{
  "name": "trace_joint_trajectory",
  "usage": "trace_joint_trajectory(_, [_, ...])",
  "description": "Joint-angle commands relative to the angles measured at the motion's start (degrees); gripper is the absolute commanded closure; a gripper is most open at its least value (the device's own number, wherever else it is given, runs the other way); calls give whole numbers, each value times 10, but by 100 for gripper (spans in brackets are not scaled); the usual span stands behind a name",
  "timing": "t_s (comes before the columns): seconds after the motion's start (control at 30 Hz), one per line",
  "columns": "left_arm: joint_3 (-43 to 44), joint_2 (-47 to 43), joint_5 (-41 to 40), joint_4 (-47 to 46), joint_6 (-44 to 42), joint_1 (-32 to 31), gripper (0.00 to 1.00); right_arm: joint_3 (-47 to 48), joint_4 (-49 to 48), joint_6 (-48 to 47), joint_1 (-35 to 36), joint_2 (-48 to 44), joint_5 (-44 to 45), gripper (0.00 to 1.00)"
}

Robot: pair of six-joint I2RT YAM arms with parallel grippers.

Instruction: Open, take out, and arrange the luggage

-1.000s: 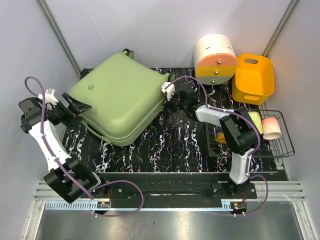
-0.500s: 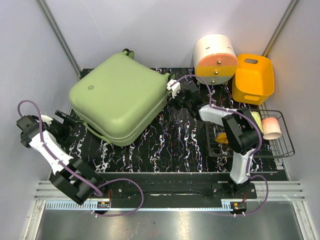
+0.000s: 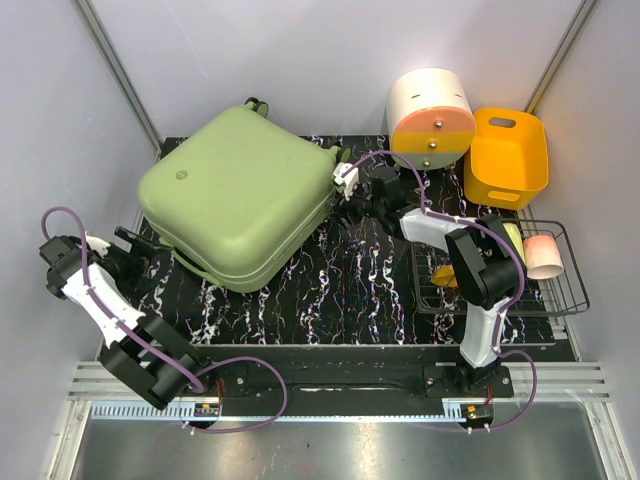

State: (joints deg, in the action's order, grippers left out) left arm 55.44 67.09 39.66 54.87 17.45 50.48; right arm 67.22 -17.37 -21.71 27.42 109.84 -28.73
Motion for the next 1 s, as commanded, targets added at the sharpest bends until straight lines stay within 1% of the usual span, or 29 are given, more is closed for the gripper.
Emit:
trace_joint_trajectory(0.0, [-15, -18, 7, -24, 8, 2, 2, 26, -25, 7, 0, -12, -39, 38])
trace_joint_trajectory(0.1, [-24, -18, 16, -30, 17, 2, 2, 32, -33, 10, 0, -6, -48, 39])
trace_joint_trajectory(0.13, [-25, -17, 19, -33, 21, 1, 2, 32, -37, 10, 0, -4, -47, 43])
trace_joint_trajectory(0.2, [-26, -13, 24, -35, 22, 1, 2, 31, -59, 18, 0, 3, -38, 46])
trace_joint_trajectory(0.23, [-26, -12, 24, -35, 22, 2, 2, 32, -64, 18, 0, 5, -31, 52])
trace_joint_trajectory(0.33, [-30, -10, 17, -35, 22, 2, 2, 41, -72, 23, 0, 17, -23, 63])
trace_joint_trajectory(0.37, [-31, -10, 14, -35, 23, 1, 3, 43, -70, 22, 1, 21, -22, 71])
trace_joint_trajectory(0.43, [-41, -13, 1, -37, 29, 2, 3, 47, -70, 23, 0, 24, -14, 79])
trace_joint_trajectory(0.47, [-51, -16, -17, -42, 31, 1, 5, 48, -71, 26, 0, 26, -12, 90])
trace_joint_trajectory(0.53, [-60, -17, -44, -47, 35, 1, 8, 49, -73, 31, 0, 26, -4, 100])
trace_joint_trajectory(0.57, [-66, -11, -71, -49, 36, 1, 11, 49, -73, 35, 0, 26, 1, 100])
trace_joint_trajectory(0.6, [-67, -6, -79, -51, 36, 2, 12, 51, -72, 40, 0, 26, 7, 100])
trace_joint_trajectory(0.73, [-61, 31, -58, -78, 43, -5, 15, 52, -67, 41, 0, 22, 15, 100])
trace_joint_trajectory(0.87, [-55, 67, -47, -133, 62, -48, 17, 48, -65, 40, 1, 20, 20, 100])
trace_joint_trajectory(0.97, [-54, 91, -55, -170, 82, -83, 17, 48, -64, 43, 0, 20, 22, 100])
